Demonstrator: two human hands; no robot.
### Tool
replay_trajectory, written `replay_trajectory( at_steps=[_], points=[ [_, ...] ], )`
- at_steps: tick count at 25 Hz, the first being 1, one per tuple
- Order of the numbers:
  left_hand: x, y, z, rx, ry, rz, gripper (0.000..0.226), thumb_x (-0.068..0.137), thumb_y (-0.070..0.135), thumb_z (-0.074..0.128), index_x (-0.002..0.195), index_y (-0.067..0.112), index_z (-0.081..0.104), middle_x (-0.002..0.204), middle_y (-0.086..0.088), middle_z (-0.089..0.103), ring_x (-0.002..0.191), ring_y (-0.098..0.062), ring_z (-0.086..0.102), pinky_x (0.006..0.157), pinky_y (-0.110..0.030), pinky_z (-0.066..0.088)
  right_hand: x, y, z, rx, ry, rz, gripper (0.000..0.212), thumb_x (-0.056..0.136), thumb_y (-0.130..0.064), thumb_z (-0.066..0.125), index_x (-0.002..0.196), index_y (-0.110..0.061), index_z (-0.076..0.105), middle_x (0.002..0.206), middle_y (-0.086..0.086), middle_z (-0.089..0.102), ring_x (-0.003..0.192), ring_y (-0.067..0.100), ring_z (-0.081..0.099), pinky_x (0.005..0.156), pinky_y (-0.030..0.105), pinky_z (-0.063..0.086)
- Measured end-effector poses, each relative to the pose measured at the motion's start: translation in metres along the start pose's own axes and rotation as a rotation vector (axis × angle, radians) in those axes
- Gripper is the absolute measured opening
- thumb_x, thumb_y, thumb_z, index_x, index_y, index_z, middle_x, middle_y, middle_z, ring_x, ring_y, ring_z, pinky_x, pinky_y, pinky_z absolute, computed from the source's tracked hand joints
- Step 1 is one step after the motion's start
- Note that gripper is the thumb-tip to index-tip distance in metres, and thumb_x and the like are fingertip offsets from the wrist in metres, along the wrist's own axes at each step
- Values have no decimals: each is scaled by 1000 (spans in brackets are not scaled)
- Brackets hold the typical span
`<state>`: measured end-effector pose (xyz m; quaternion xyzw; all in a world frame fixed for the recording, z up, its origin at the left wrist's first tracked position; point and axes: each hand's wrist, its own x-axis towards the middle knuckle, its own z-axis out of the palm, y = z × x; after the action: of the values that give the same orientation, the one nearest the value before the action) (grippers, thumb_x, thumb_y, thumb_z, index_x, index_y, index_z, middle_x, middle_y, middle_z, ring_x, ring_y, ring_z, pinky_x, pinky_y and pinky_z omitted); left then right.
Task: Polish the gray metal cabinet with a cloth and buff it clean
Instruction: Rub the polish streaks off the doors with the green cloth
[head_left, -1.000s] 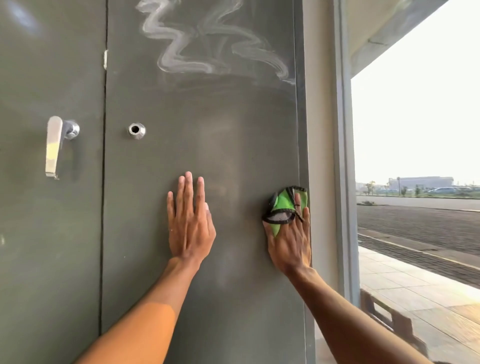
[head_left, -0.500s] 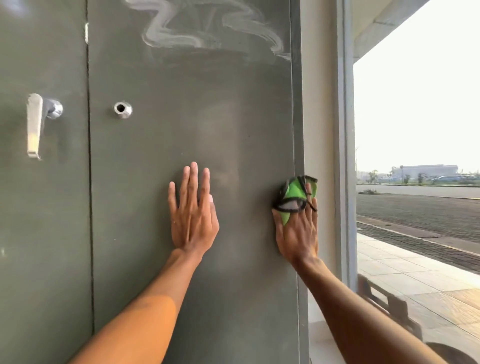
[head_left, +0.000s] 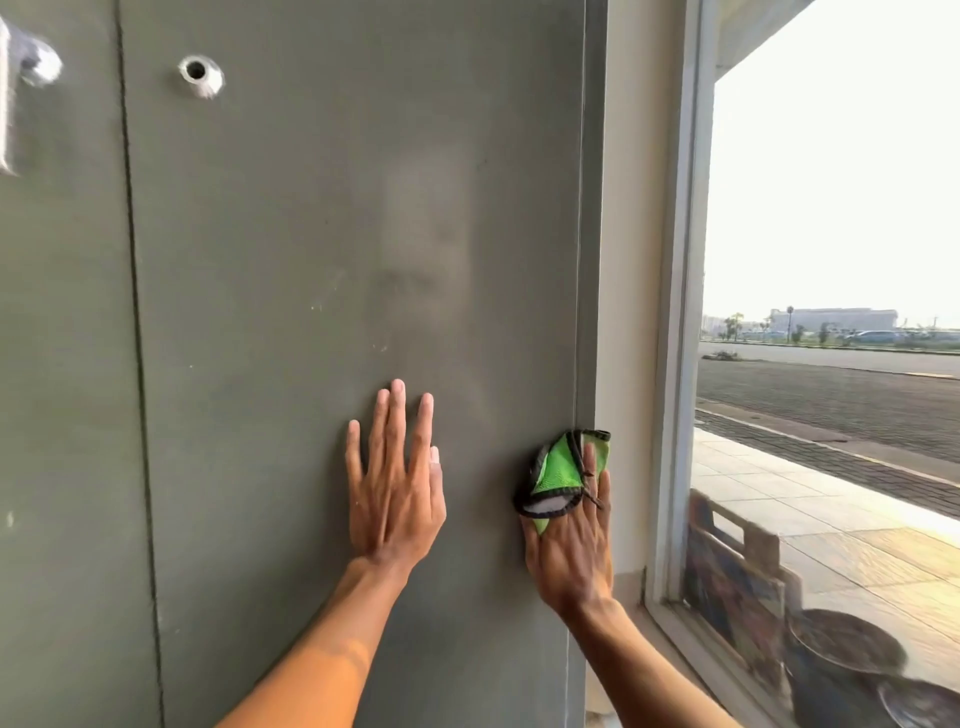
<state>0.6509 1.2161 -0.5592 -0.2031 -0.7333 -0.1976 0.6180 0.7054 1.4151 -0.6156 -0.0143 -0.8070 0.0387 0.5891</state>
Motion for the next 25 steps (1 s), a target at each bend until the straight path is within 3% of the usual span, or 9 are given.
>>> replay_trajectory(
  at_steps=[7, 11, 13, 15, 18, 21, 25],
  points=[
    [-38, -3, 9, 6, -14, 0, 61, 103, 28, 39, 162, 16, 26, 171, -12, 15, 158, -27, 16, 124, -56, 16, -76, 5, 18, -20, -32, 25, 77, 99, -49, 37, 163, -30, 0, 171, -1, -4, 157, 24, 2, 122, 45, 12],
    [-21, -17, 2, 48, -18, 40, 63, 104, 35, 39, 162, 17, 25, 171, -12, 16, 158, -27, 16, 124, -58, 17, -49, 3, 18, -60, -33, -26, 70, 102, -54, 31, 163, -32, 5, 169, 11, 11, 153, 34, 22, 125, 50, 10],
    [-4, -26, -4, 65, 2, 35, 62, 104, 36, 39, 162, 18, 26, 171, -12, 16, 158, -26, 16, 124, -58, 17, -2, -14, 12, -47, 29, -77, 77, 99, -46, 46, 162, -36, 3, 166, 13, 20, 153, 35, 22, 126, 51, 9],
    [19, -40, -14, 66, 38, -35, 62, 105, 36, 39, 162, 18, 25, 170, -13, 17, 158, -26, 16, 124, -58, 14, 57, -49, 3, -35, 81, -57, 87, 92, -39, 56, 162, -36, 3, 166, 14, 22, 156, 31, 12, 126, 52, 9],
    [51, -73, -31, 72, 89, -126, 61, 105, 36, 37, 163, 19, 24, 170, -13, 16, 158, -26, 15, 124, -58, 12, 126, -112, -1, -50, 133, -2, 74, 95, -44, 47, 161, -22, 22, 167, 15, 21, 157, 30, 7, 126, 54, 10],
    [74, -111, -49, 91, 117, -145, 61, 106, 34, 39, 163, 18, 25, 170, -13, 16, 158, -27, 14, 124, -59, 12, 181, -182, 2, -37, 163, -7, 73, 96, -47, 45, 160, -15, 30, 167, 14, 20, 157, 28, 5, 127, 51, 6],
    [84, -159, -71, 141, 134, -170, 60, 106, 32, 38, 162, 15, 26, 170, -14, 16, 158, -27, 13, 125, -58, 10, 221, -264, 10, -31, 157, -228, 73, 94, -42, 52, 159, -16, 31, 168, 12, 17, 157, 27, 8, 127, 47, 5]
  ],
)
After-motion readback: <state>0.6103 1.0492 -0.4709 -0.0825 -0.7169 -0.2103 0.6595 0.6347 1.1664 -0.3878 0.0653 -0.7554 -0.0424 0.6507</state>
